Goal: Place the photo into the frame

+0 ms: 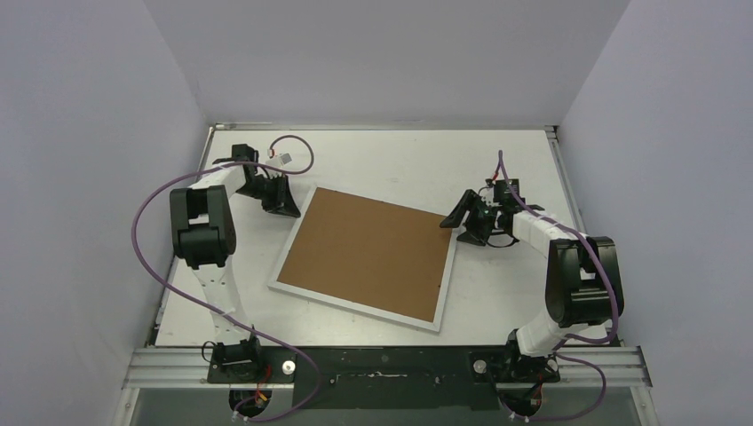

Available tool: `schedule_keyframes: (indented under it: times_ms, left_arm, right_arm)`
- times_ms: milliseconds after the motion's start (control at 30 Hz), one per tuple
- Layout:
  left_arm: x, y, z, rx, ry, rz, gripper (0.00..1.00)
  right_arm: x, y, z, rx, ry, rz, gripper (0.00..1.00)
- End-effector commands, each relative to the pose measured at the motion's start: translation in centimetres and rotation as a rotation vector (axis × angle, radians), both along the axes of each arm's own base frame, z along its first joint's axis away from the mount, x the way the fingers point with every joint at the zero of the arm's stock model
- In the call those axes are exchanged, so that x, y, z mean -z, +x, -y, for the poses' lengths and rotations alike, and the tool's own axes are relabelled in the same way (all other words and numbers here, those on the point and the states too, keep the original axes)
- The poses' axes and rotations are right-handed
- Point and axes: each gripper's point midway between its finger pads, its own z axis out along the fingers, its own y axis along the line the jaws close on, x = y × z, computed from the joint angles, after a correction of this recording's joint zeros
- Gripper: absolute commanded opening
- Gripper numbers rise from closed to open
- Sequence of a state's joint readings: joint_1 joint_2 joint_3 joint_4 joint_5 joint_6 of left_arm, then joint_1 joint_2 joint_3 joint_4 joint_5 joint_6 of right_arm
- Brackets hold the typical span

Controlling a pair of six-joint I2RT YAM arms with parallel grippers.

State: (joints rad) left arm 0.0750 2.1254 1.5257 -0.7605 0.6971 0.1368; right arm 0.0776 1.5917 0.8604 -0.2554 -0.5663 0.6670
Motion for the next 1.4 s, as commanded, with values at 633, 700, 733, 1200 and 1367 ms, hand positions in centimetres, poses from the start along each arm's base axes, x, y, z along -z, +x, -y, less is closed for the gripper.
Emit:
schedule_keyframes:
  times_ms: [633, 700, 733, 1200, 1367]
  left_arm:
    - [1.4, -0.6, -0.2, 0.012, 0.046, -0.013, 0.02]
    - [1.3, -0.6, -0.1, 0.013, 0.043, -0.011, 0.02]
    - [1.2, -0.6, -0.1, 0.013, 0.043, -0.011, 0.02]
    - [1.2, -0.6, -0.1, 0.019, 0.041, -0.011, 0.01]
    - [1.1, -0.6, 0.0, 0.02, 0.041, -0.01, 0.01]
  right_arm:
    - [-1.2, 1.1, -0.8, -0.019, 0.036, 0.042, 0.63]
    - [-0.7, 1.1, -0.8, -0.018, 0.03, 0.036, 0.63]
    - [-0.5, 1.1, -0.7, -0.018, 0.029, 0.032, 0.63]
    - [0.9, 0.6, -1.3, -0.031, 0.026, -0.004, 0.62]
    - [1.3, 0.4, -1.5, -0.034, 0.019, -0.016, 0.61]
